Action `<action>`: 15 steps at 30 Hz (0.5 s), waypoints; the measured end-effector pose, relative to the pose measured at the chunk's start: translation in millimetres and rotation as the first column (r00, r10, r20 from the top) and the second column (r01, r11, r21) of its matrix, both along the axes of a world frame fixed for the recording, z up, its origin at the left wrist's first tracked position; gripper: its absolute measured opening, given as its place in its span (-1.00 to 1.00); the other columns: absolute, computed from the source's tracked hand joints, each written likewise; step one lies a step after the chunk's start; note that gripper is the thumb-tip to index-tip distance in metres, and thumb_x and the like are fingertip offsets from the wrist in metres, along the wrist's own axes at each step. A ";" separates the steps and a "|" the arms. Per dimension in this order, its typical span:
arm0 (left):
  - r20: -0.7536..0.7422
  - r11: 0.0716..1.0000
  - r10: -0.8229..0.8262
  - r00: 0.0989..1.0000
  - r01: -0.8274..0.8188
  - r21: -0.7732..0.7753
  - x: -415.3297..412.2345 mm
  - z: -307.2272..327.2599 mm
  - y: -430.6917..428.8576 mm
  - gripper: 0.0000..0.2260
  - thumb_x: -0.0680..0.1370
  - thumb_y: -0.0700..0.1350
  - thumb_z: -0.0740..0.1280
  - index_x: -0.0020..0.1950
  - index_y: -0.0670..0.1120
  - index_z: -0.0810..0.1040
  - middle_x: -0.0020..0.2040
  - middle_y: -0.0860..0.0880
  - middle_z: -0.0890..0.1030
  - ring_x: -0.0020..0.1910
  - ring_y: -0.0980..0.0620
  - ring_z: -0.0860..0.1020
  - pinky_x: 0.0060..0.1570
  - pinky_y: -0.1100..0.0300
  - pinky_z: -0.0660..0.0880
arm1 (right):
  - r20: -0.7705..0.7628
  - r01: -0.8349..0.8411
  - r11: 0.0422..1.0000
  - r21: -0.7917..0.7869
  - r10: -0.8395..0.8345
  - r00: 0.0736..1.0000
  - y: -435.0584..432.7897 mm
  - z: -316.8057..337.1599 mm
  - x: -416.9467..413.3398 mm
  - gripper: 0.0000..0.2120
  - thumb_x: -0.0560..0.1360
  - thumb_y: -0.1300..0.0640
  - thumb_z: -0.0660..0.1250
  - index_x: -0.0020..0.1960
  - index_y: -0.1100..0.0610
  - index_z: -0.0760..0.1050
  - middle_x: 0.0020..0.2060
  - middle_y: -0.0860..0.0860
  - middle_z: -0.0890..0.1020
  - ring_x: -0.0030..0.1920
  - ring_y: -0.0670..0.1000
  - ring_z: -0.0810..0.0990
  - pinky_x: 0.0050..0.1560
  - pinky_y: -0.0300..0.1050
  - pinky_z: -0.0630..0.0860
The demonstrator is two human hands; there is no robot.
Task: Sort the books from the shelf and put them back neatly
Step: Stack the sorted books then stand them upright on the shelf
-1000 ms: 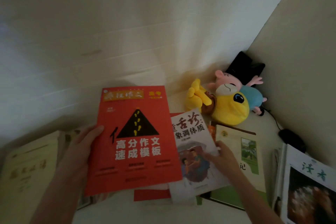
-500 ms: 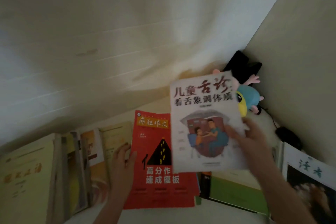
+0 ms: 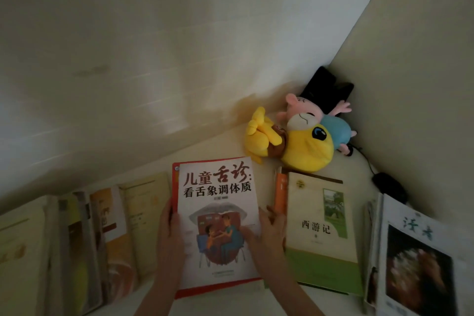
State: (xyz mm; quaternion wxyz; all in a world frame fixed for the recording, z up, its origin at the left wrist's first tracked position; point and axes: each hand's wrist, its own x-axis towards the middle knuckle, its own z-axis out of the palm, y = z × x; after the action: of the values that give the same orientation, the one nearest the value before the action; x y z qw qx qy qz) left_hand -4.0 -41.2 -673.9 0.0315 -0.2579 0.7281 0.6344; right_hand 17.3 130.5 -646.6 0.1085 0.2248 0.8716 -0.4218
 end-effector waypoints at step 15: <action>-0.078 0.898 -0.331 0.940 0.289 -0.331 -18.4 24.7 6.3 -0.38 0.61 -0.05 0.22 0.53 0.12 -0.08 0.57 0.07 -0.14 0.55 0.03 -0.03 0.47 0.03 0.08 | -0.014 0.022 0.994 0.110 -0.021 1.000 43.7 -4.1 -2.5 -0.35 0.59 -0.01 0.23 0.55 0.02 -0.03 0.54 -0.01 0.04 0.53 0.05 -0.01 0.50 0.01 -0.03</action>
State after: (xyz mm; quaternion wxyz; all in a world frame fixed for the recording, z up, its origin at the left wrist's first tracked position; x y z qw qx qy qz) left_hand -22.4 -34.9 -649.2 0.0426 -0.0977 0.8520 0.5126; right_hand 14.8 174.2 -650.6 0.0858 0.2370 0.8919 -0.3755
